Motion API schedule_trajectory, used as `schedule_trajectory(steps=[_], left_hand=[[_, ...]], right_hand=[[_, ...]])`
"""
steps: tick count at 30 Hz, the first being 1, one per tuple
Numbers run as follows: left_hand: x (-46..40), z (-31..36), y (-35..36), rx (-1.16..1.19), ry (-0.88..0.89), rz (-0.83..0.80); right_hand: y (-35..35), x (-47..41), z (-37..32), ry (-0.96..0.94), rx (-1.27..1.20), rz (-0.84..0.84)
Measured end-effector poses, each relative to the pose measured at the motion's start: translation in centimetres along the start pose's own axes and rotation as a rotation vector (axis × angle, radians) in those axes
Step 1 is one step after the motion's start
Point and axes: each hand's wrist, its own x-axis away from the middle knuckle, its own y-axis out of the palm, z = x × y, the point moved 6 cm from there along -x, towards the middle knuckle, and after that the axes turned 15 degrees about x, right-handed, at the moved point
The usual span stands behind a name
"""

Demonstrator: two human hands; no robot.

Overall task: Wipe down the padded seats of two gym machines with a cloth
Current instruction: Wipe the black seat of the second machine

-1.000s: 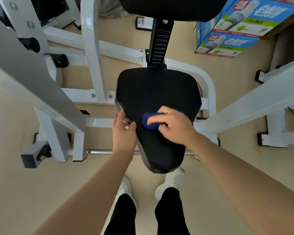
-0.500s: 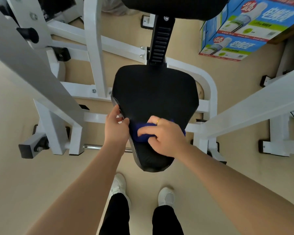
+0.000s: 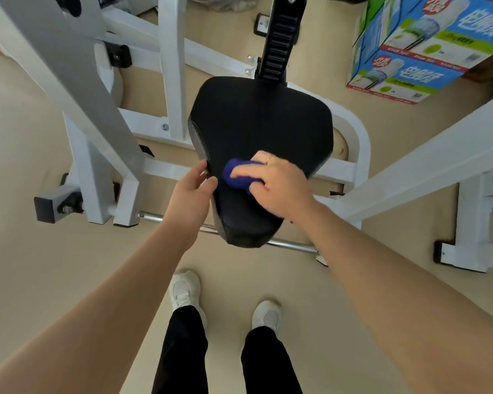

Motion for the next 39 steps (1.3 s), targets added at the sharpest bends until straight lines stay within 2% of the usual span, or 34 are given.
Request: schedule_trajectory(steps=[2,4,6,8,11,13,17,19,22,25,27,28,30,32,34,37,39], left_hand=[[0.6,-0.3,0.1,-0.023,0.03,-0.016],[0.9,-0.9,0.4,-0.021,0.046,-0.039],[1.2,-1.5,0.8,-0.015,0.075,-0.051],[1.3,-1.8,1.1,0.019,0.091,-0.019],[1.1,-2.1,1.2,0.026,0.086,0.046],[1.0,-2.2,1.3,0.005,0.089,0.039],[1.3,-1.1,1.9,-0.127,0.156,0.002],[1.1,-0.8,2.1,-0.201,0.183,0.031],[0.8,-0.8,2.1,-0.227,0.177,0.064],[0.9,-0.9,2.0,-0.195,0.136,0.094],[1.3,-0.7,2.5,-0.331,0.17,0.125],[1.7,-0.4,2.8,-0.458,0.199,0.16],[2.6,0.3,3.3,-0.689,0.284,0.209],[2.7,0.5,3.1,-0.742,0.279,0.221],[2.0,0.5,2.7,-0.717,0.226,0.21],[0.7,0.6,2.6,-0.573,0.191,0.176],[0.0,0.6,2.6,-0.466,0.173,0.188]], right_hand=[[0.0,-1.8,3.7,0.261,-0.013,0.071],[-0.1,-1.5,4.8,0.404,-0.077,0.124],[-0.1,0.5,3.1,0.338,-0.089,0.156],[-0.2,3.4,0.0,0.142,-0.113,0.168],[0.0,5.6,-1.9,-0.038,-0.169,0.1],[0.1,4.2,-0.3,-0.019,-0.138,0.127],[0.3,-0.4,5.2,0.335,-0.011,0.189],[-0.1,-1.2,5.4,0.386,0.048,0.16],[-0.4,1.4,2.5,0.311,0.049,0.152],[-0.2,5.6,-2.3,0.074,-0.001,0.158],[0.0,5.5,-2.4,-0.008,-0.009,0.125],[0.1,5.0,-1.6,0.016,-0.013,0.117],[0.0,4.6,0.9,0.241,-0.107,0.146],[0.3,6.0,3.8,0.622,-0.375,0.179],[1.4,8.0,4.4,0.902,-0.643,0.124],[3.4,9.3,2.5,1.139,-1.115,0.07],[4.2,8.8,2.4,1.261,-1.272,0.096]])
